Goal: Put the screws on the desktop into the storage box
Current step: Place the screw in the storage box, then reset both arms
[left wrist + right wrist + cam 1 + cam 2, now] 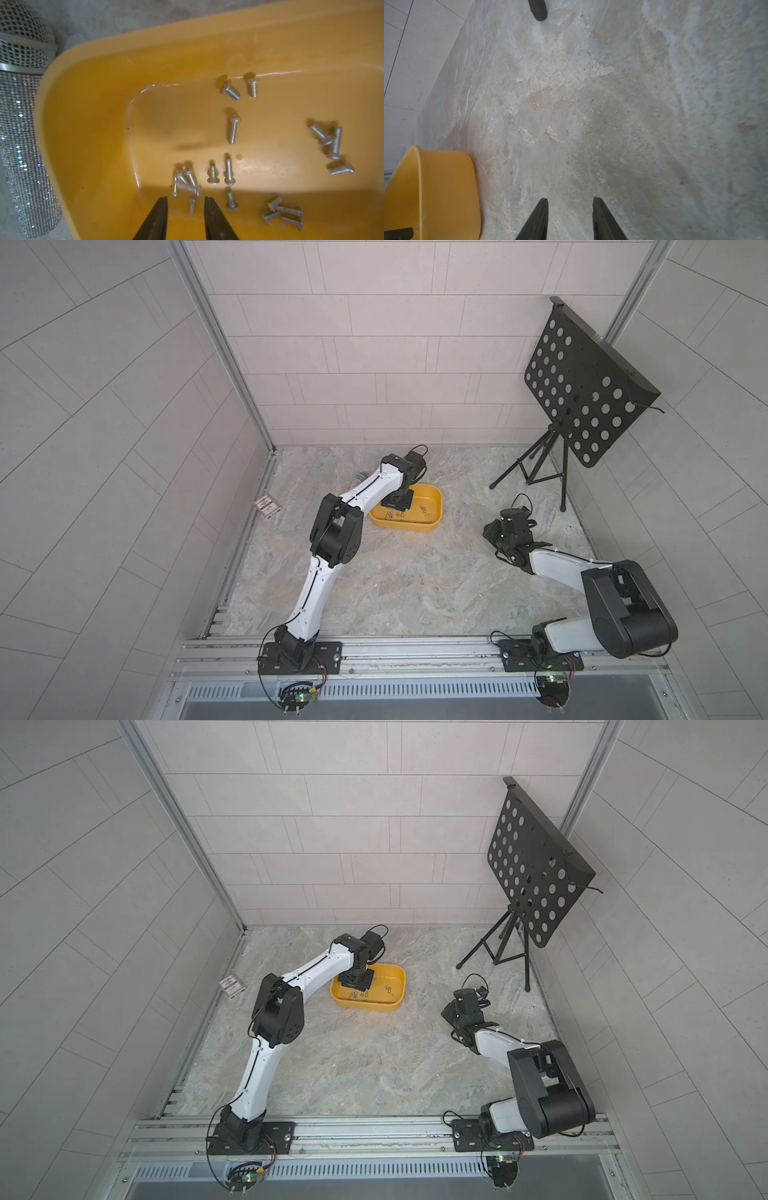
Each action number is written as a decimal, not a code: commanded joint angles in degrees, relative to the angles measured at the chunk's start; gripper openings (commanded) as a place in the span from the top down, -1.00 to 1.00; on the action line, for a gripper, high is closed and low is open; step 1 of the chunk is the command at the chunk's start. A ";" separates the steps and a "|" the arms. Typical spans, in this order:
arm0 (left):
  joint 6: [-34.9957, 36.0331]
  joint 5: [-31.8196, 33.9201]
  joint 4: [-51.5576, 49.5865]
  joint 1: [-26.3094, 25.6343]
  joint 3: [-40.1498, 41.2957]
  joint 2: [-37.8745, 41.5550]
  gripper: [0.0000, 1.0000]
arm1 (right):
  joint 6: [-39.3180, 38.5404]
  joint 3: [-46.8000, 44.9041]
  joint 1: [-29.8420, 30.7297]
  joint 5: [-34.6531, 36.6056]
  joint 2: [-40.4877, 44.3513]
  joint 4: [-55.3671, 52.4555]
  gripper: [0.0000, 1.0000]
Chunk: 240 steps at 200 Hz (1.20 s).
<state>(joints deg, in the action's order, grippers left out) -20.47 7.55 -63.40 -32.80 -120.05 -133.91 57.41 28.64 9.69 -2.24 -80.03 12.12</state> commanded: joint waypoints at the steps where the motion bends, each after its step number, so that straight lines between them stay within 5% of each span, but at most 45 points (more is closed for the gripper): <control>1: 0.78 0.45 -1.82 0.52 -2.82 0.90 0.06 | -0.77 1.06 -0.20 -0.01 -0.57 0.03 0.19; 52: 2.14 2.61 2.52 1.02 4.19 11.43 -0.28 | -3.16 4.15 -0.20 -3.46 1.09 -1.38 0.17; 143: 5.79 19.92 34.53 7.03 50.57 54.63 -0.42 | -28.15 16.78 0.95 9.17 17.36 -27.94 -0.12; 195: 7.61 32.86 51.78 11.12 68.63 61.83 -0.50 | -50.44 0.84 1.47 16.50 28.05 -5.96 -0.50; 240: 4.74 37.89 62.68 12.04 78.17 61.20 -0.64 | -53.97 -4.89 0.41 22.51 28.91 2.28 -0.71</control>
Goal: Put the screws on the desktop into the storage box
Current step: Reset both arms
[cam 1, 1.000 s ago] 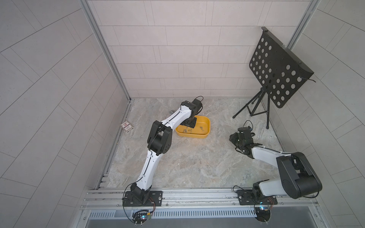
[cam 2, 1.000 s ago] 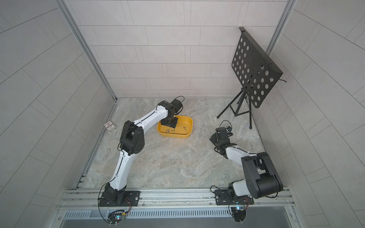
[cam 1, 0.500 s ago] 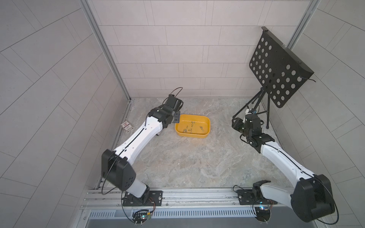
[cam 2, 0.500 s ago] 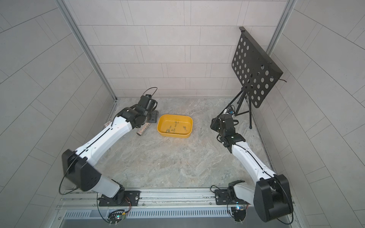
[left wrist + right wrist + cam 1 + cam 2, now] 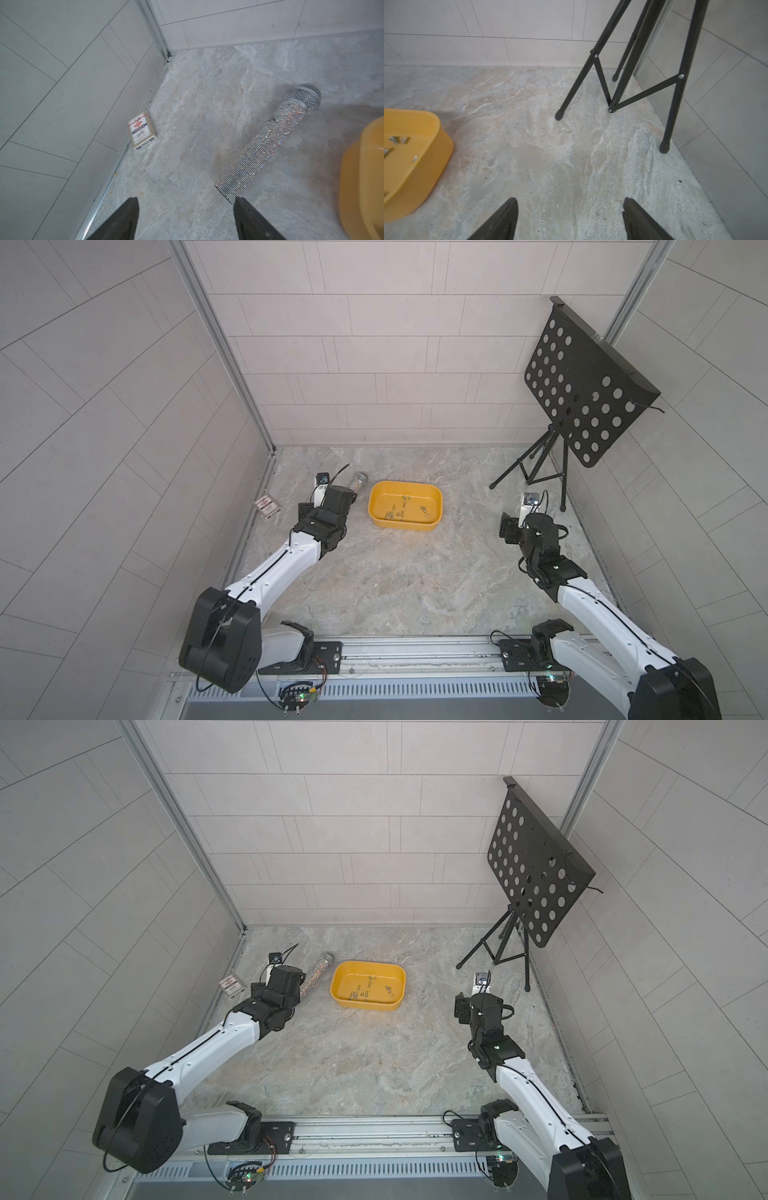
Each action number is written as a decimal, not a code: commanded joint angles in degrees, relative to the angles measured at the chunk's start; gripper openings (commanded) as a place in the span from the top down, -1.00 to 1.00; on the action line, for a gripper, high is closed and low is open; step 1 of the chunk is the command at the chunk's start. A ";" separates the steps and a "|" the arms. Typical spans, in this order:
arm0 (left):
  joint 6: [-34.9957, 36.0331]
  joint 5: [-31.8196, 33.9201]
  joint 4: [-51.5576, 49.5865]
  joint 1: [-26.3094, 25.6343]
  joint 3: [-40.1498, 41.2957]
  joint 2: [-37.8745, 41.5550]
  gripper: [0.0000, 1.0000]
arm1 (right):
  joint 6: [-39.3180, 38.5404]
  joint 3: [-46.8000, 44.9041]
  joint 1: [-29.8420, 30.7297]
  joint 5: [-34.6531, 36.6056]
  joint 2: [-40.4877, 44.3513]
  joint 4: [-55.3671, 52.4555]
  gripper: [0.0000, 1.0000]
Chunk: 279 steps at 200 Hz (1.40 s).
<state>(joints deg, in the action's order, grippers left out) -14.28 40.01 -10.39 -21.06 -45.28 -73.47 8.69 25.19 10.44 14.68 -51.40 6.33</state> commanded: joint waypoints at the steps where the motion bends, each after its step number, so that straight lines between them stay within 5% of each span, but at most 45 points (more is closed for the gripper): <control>1: -1.54 5.52 9.77 0.31 3.60 0.78 -0.64 | -5.26 -1.49 -0.33 5.70 0.26 8.25 -0.71; 38: -3.00 10.19 13.58 1.08 8.44 1.98 -0.78 | -7.19 -7.41 -0.44 9.84 2.39 15.80 -0.79; 55: -3.07 11.99 18.69 1.52 11.71 4.43 -0.99 | -7.02 -10.98 -0.80 10.63 2.73 21.20 -0.85; 81: -2.04 11.75 24.35 2.77 16.06 7.81 -1.00 | -3.11 -11.97 -2.47 10.42 -1.09 23.76 -0.90; 135: -3.87 8.96 42.23 8.14 27.24 4.38 -1.00 | -3.85 -14.37 -4.02 5.81 -24.05 53.01 -0.88; 156: -1.56 1.89 43.85 12.29 27.44 4.54 -1.00 | -6.56 -9.13 -4.23 3.65 -29.15 47.98 -0.86; 181: -0.26 -2.65 45.29 15.20 26.78 2.54 -0.99 | -9.61 -10.23 -3.77 2.31 -42.20 66.25 -0.85; 204: 1.36 -6.53 46.15 17.72 25.23 0.13 -0.99 | -8.04 -6.54 -5.42 -1.09 -36.90 49.87 -0.82; 220: 2.62 -8.03 53.39 18.58 26.29 -4.27 -0.99 | -7.24 -6.34 -6.70 -3.55 -39.03 53.36 -0.82; 232: 4.02 -10.43 58.71 18.74 26.35 -8.02 -1.00 | -7.28 -6.43 -6.66 -3.31 -38.32 52.27 -1.00; 269: 8.08 -19.49 47.54 18.69 18.91 -11.64 -1.00 | -7.27 -6.16 -6.73 -3.69 -38.55 52.27 -1.00; 279: 10.76 -22.84 54.28 18.61 19.86 -15.64 -1.00 | -7.09 -6.07 -6.71 -3.15 -38.69 52.22 -1.00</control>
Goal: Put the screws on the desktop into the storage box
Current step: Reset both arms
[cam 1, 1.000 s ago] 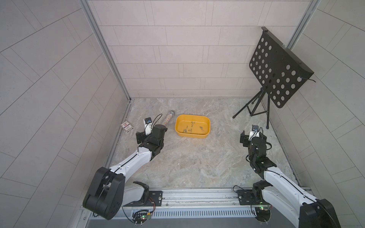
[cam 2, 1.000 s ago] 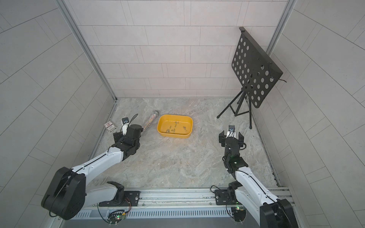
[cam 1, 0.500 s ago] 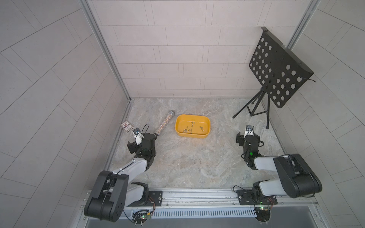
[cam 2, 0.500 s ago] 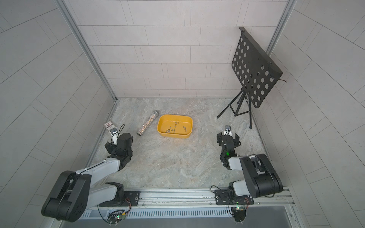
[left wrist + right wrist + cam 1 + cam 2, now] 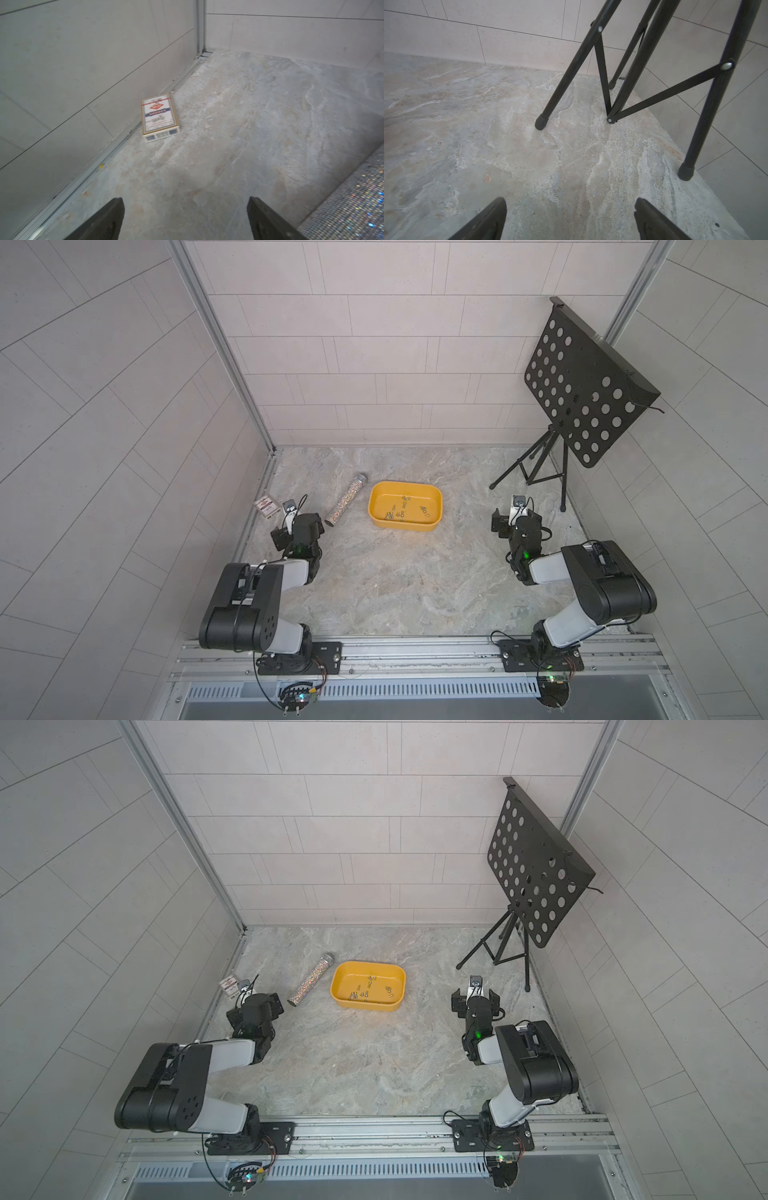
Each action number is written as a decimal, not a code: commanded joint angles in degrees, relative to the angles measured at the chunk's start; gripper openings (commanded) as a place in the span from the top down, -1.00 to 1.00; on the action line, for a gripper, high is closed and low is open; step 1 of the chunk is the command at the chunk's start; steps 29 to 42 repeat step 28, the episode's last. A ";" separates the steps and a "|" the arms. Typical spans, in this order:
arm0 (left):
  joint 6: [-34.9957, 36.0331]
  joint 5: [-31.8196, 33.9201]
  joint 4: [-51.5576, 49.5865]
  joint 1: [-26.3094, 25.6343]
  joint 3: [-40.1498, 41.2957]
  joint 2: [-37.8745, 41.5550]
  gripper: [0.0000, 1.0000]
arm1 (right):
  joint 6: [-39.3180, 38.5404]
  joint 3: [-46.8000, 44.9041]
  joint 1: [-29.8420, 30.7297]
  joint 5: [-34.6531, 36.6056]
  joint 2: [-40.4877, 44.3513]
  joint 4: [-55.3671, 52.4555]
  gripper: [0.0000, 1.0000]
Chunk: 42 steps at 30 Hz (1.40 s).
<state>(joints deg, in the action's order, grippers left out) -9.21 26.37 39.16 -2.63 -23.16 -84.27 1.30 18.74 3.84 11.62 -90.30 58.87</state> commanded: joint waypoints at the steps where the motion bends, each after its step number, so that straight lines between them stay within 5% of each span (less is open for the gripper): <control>1: 5.83 -9.30 5.86 0.09 -1.94 -5.02 -1.00 | 0.38 0.40 -0.08 0.04 0.21 -0.46 -1.00; 13: 5.74 -8.78 4.39 -0.46 -1.37 -3.29 -1.00 | 1.52 0.61 0.02 3.81 0.39 -0.90 -1.00; 42: 5.70 -8.76 4.16 -0.48 -1.45 -3.27 -1.00 | 2.14 1.81 -1.20 0.60 0.64 -3.81 -1.00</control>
